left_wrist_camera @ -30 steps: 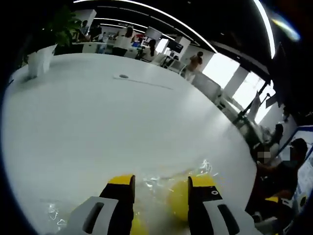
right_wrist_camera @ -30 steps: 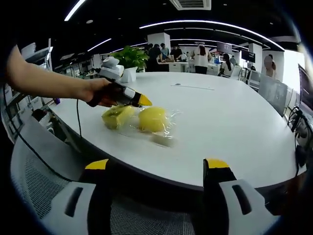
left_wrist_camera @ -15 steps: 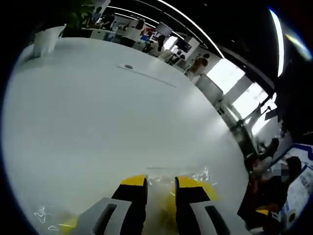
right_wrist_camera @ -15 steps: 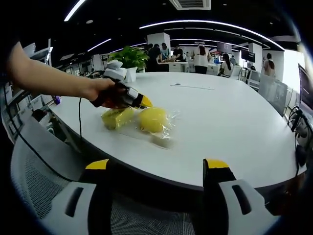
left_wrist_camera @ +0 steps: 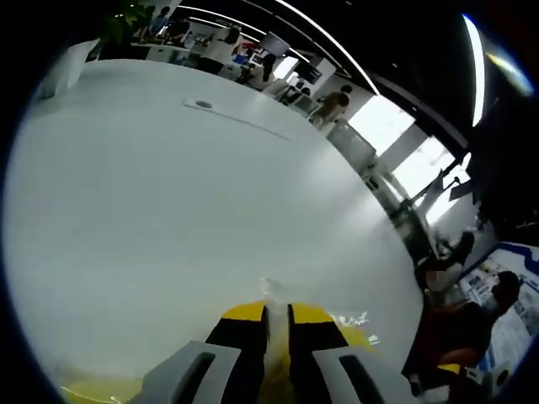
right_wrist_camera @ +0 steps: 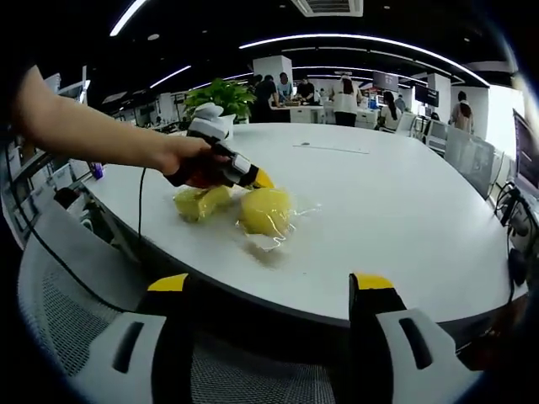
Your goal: Compare the silicone blocks by pressing each to a similar depth, holding the contact briefly, and releasing to observe deformation and rebound differences across the visible hardness samples.
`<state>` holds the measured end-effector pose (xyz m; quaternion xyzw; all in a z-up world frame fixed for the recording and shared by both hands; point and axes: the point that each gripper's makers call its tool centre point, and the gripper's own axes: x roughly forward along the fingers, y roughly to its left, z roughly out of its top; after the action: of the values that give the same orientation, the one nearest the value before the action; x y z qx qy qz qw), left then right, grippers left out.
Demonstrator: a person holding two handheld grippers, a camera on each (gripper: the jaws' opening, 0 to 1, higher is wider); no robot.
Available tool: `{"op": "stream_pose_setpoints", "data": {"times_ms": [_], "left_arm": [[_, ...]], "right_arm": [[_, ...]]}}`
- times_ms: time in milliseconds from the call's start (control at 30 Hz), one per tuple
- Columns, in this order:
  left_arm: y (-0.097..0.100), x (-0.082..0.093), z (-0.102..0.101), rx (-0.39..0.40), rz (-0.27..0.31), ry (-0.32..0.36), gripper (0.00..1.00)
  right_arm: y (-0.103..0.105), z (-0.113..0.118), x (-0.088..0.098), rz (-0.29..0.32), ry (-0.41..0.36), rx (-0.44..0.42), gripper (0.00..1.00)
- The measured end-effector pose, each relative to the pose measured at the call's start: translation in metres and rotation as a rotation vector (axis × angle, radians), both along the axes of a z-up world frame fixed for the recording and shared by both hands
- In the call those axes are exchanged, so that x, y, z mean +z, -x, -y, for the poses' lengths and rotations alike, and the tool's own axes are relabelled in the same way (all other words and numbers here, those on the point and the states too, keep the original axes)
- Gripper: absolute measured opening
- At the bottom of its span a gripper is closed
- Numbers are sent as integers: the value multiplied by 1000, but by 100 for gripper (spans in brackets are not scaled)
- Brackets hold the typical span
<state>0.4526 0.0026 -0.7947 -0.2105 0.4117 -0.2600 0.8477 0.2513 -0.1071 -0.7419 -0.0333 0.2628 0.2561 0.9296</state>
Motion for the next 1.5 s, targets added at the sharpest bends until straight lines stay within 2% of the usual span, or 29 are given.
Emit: {"op": "stream_pose_setpoints", "data": {"times_ms": [100,167,233,333,400,467,567,633,733,833,1033,1233,1300,1500], "left_arm": [[2,4,9,-50,51,-25,0],[4,6,11,-44,44,-15,0],[5,10,14,-33,35,33,0],[8,19,15,-50,66,54,0],[9,30,20,-76,110,101,0],[11,48,26,-111,185,160,0],[14,61,27,-127,210,225,0],[17,71,28,-119,215,291,0],[22,90,30,-141,261,354,0],[30,118,36,-175,315,433,0],[38,152,36,-194,372,517,0],[45,175,29,-203,402,567,0],[52,189,28,-215,416,609,0],[76,227,26,-271,478,658,0]], "right_arm": [[0,1,0,1,1,-2,70],[0,1,0,1,1,-2,70],[0,1,-1,0,1,-1,69],[-1,0,-1,2,0,1,69],[-1,0,0,3,-1,1,69],[-1,0,0,5,-2,2,69],[-2,0,0,6,-3,1,69],[-1,0,0,6,-3,2,69],[-1,-1,0,5,-3,3,69],[-1,-1,0,3,-3,4,69],[-1,-1,0,3,-5,6,69],[-2,-2,1,6,-8,3,69],[-2,-2,1,6,-12,3,69],[-3,-5,4,10,-26,12,69]]}}
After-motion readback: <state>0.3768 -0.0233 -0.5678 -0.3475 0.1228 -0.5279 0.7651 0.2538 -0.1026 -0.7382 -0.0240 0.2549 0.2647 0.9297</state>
